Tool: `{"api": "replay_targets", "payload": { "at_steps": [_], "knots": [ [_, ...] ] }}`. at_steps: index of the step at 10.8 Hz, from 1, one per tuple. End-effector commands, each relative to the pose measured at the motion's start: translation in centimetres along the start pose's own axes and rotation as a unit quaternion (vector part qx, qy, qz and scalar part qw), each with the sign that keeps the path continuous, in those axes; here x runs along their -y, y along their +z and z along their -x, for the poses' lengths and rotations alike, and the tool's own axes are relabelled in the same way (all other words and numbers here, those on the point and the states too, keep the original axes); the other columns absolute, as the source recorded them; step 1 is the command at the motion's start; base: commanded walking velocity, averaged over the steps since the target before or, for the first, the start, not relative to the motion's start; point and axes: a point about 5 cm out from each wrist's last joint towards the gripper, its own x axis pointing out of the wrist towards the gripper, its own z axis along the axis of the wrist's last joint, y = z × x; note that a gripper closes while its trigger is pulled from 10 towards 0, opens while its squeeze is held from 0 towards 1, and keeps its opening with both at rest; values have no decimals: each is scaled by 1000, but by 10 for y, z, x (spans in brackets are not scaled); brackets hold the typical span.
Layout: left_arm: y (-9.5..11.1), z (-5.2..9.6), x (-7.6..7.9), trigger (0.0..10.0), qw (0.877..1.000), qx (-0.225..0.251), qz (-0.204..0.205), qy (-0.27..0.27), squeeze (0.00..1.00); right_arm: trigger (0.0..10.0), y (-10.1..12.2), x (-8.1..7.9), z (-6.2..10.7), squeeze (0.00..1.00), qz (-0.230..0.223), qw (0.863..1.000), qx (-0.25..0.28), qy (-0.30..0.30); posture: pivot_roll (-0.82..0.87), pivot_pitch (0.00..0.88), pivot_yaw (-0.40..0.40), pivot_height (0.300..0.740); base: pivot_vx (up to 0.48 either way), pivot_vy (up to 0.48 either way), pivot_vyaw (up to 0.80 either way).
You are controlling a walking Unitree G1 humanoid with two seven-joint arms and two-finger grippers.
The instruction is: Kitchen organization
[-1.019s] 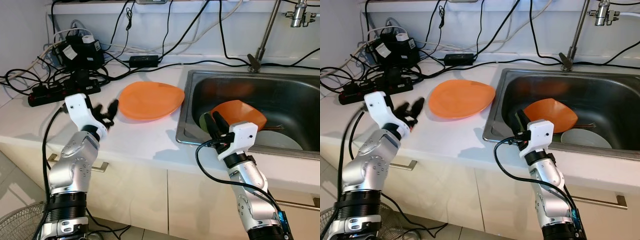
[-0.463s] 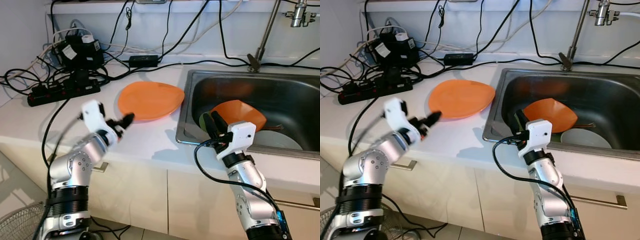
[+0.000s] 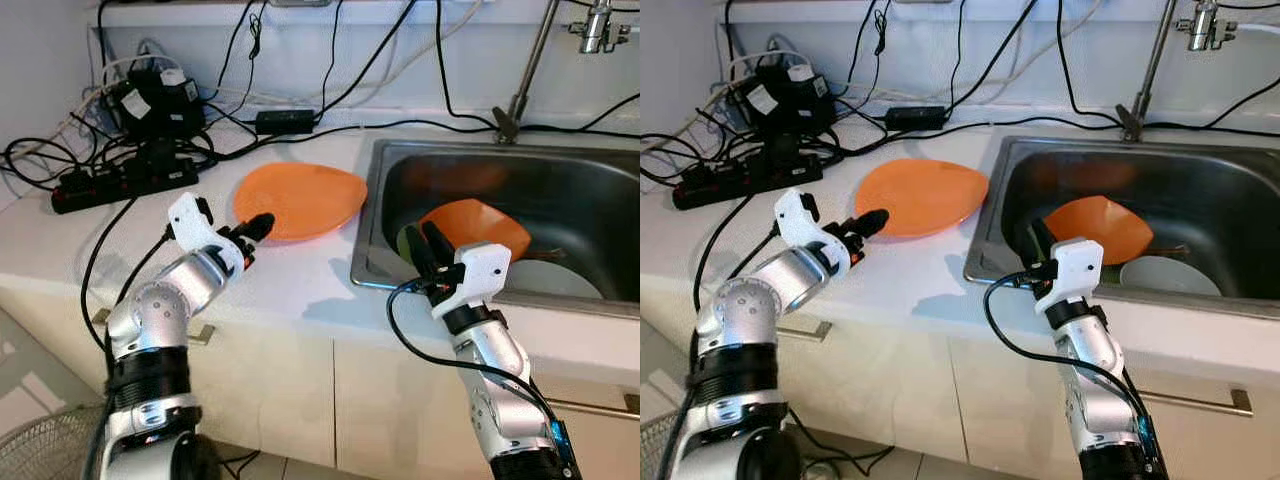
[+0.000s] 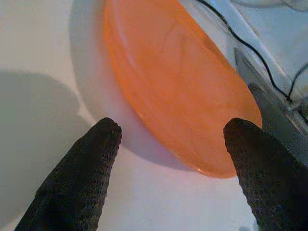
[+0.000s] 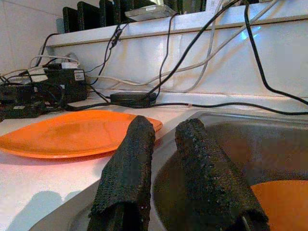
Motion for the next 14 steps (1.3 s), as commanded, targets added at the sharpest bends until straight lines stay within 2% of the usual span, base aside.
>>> {"api": "replay_targets", "payload": {
  "at_steps": [1, 3, 4, 7, 10, 14],
  "knots": [
    [4, -1, 3, 10000, 1000, 0, 11, 8, 0, 10000, -6, -3, 0, 0, -2, 1000, -16, 4, 20, 4, 104, 740, 0, 0, 0],
    [7, -4, 5, 10000, 998, 4, 55, 27, 0, 10000, -6, -3, 0, 0, -1, 1000, -16, 5, 15, 0, 108, 740, 0, 0, 0],
    [9, -5, 6, 10000, 997, 4, 64, 32, 0, 10000, -6, -3, 0, 0, -1, 1000, -16, 6, 14, 0, 108, 740, 0, 0, 0],
    [12, -13, 11, 10000, 995, 0, 82, 54, 0, 10000, -6, -3, -1, 0, 0, 1000, -16, 10, 1, 0, 110, 740, 0, 0, 0],
    [13, -23, 23, 10000, 994, 0, 93, 49, 0, 10000, -5, -3, 0, 0, 2, 1000, -17, 12, -10, 0, 111, 740, 0, 0, 0],
    [9, -35, 30, 10000, 994, -5, 97, 53, 0, 10000, -5, -3, 0, 0, 3, 1000, -20, 14, -15, 0, 112, 740, 0, 0, 0]
  ]
}}
